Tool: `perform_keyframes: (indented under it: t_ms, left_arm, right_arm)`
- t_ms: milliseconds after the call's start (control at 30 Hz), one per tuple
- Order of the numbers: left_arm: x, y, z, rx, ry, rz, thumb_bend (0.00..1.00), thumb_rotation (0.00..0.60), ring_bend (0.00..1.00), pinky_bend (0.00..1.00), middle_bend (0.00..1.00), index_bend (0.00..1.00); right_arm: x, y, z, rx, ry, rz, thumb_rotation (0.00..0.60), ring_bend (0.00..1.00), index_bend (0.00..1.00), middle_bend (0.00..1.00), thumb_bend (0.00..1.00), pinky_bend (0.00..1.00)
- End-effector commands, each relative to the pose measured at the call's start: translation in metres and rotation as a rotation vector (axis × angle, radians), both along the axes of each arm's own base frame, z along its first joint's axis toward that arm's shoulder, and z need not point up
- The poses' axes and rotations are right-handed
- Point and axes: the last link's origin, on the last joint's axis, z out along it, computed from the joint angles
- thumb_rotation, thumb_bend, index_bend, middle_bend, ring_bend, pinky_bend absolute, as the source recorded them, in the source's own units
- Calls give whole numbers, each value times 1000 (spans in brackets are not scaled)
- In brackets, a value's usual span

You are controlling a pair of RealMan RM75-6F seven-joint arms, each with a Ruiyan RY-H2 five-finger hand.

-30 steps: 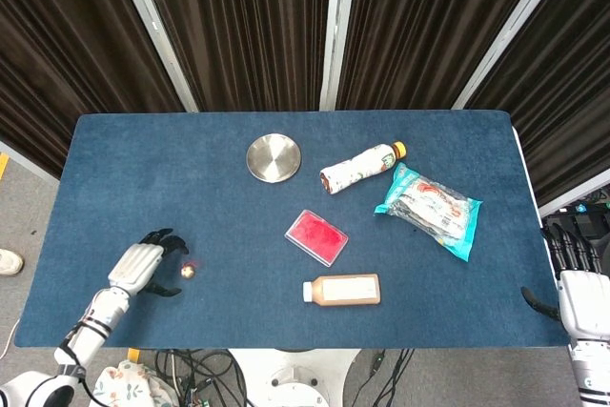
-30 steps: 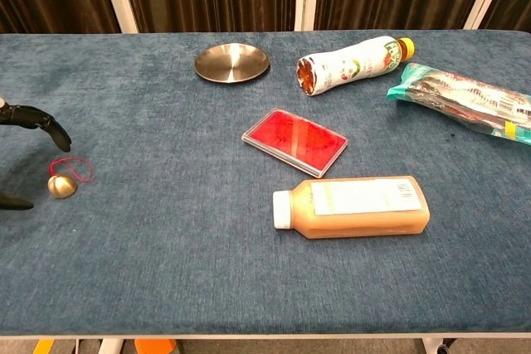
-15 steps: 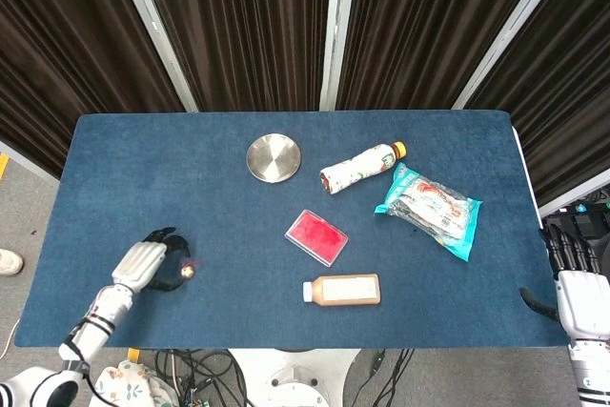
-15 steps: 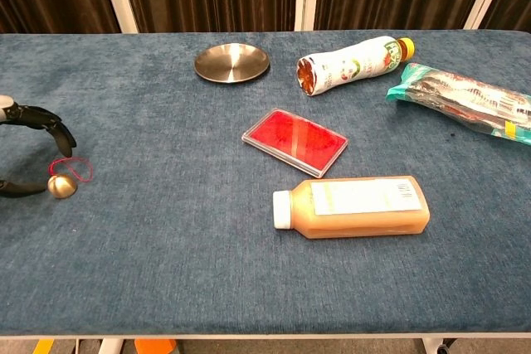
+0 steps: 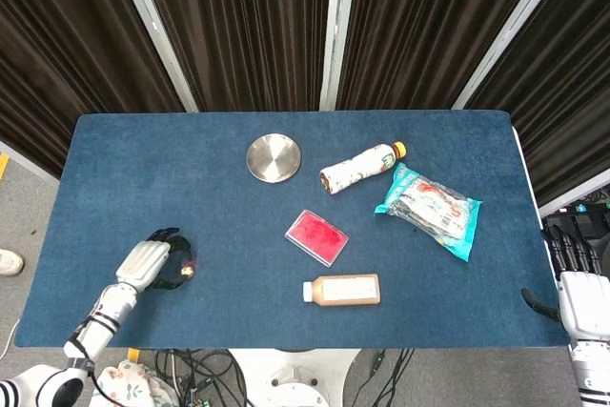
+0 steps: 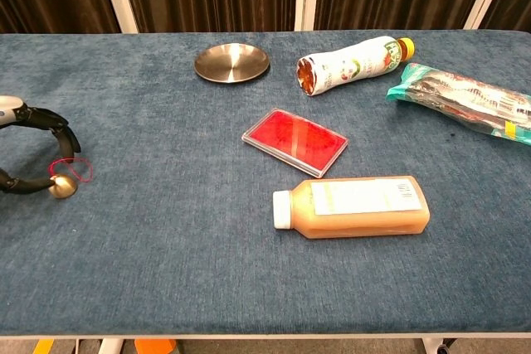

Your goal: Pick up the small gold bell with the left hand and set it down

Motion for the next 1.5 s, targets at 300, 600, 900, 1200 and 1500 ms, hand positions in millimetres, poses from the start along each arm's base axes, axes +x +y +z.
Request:
perform_keyframes:
  t_ms: [300, 600, 900, 1200, 1500]
  left_arm:
    - [1, 1, 0, 1, 6, 3, 310, 600, 88, 121, 303, 470]
    - [1, 1, -1, 3, 8, 4, 314, 600, 100, 121, 319, 493]
    - [1, 3, -2, 7, 11, 4, 328, 600, 100, 121, 325, 503]
    - [1, 2, -2, 11, 15, 10, 333, 600, 118, 121, 342, 530]
    - [1, 2, -2, 11, 17, 10, 336, 600, 118, 121, 350, 541]
  right_arm:
    - [-2, 0, -1, 2, -4, -4, 600, 0, 0, 0, 105, 0]
    - [-2, 0, -1, 0, -4, -4, 600, 0, 0, 0, 104, 0]
    - [-4, 0, -1, 0, -6, -9, 600, 0, 0, 0, 105, 0]
    - [-5, 0, -1, 0, -7, -10, 600, 0, 0, 0, 105, 0]
    - [-5, 0, -2, 2, -7, -10, 600, 0, 0, 0, 105, 0]
